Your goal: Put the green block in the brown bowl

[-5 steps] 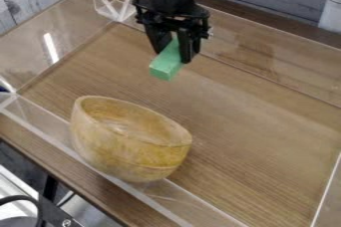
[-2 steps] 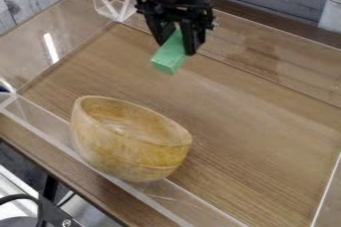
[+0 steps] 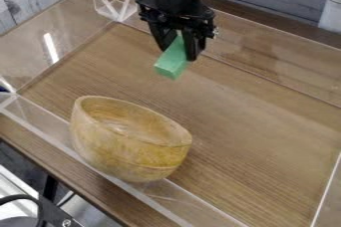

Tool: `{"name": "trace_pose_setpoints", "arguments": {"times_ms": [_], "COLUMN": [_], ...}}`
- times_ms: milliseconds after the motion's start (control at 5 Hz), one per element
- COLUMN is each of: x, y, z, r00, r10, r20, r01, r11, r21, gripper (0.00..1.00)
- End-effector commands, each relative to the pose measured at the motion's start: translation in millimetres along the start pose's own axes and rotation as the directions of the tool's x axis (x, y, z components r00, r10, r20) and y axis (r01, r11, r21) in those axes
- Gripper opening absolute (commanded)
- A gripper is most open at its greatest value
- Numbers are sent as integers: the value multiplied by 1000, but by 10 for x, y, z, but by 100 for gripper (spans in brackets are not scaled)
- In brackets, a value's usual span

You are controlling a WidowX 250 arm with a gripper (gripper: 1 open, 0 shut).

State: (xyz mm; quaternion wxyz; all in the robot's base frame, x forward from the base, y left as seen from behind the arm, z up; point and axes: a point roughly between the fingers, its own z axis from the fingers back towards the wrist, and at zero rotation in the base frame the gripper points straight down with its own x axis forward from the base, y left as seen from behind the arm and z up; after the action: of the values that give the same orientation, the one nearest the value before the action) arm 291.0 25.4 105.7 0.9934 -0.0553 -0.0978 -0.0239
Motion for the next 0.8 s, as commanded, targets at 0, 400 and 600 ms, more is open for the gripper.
{"name": "trace_pose_setpoints", "arguments": {"times_ms": [0,400,600], "x": [136,-12,-284], "y": [31,64,34], "z": [26,45,46], "r00": [999,999,998], "r10": [-8,-26,-56], "r20": [40,35,1], "r01": [8,25,56], "r11": [1000,999,998], "r21": [11,19,20], "gripper": [0,0,0]}}
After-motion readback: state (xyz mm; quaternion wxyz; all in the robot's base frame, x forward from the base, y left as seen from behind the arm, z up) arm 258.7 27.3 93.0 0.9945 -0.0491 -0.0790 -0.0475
